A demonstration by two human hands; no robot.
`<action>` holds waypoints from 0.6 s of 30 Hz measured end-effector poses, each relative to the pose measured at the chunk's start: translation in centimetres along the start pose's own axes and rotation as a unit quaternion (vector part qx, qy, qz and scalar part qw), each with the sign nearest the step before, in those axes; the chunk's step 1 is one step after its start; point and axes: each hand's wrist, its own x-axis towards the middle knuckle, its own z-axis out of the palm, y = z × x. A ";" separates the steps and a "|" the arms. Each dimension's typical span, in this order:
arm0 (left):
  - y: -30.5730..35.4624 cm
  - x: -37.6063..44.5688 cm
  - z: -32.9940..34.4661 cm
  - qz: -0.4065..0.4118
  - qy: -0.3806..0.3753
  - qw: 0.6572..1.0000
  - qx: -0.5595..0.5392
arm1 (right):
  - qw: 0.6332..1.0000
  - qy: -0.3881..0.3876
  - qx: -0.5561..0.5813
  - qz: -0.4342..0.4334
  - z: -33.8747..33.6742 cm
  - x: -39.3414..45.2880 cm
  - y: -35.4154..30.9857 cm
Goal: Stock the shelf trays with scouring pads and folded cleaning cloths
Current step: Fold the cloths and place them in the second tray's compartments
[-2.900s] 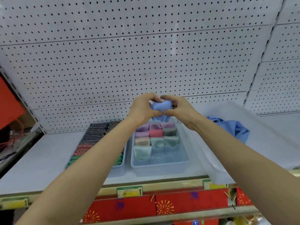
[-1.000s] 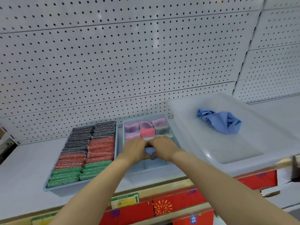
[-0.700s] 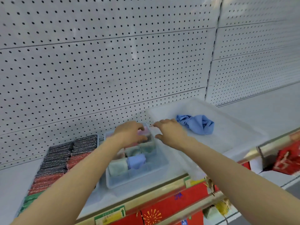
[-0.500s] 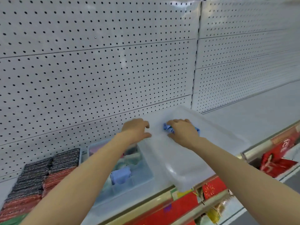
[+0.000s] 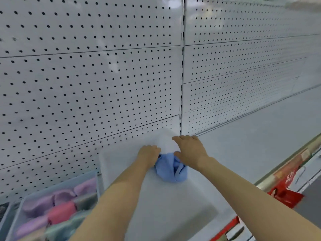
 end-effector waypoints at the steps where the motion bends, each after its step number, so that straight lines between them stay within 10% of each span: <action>1: 0.3 0.6 0.8 0.003 -0.001 1.000 -0.002 | 1.000 0.005 -0.004 -0.006 0.4 0.5 0.4; 13: -2.9 1.0 -4.6 -0.067 -0.004 0.992 -0.108 | 0.999 0.036 0.022 -0.032 0.1 3.0 0.3; 15: -4.4 -0.7 -6.8 -0.126 0.038 0.946 -0.295 | 0.998 0.032 0.056 -0.017 -0.9 2.9 -0.8; 18: -6.3 -5.5 -9.2 -0.208 0.060 0.778 -0.590 | 0.989 0.020 0.142 0.017 -2.4 2.7 -2.9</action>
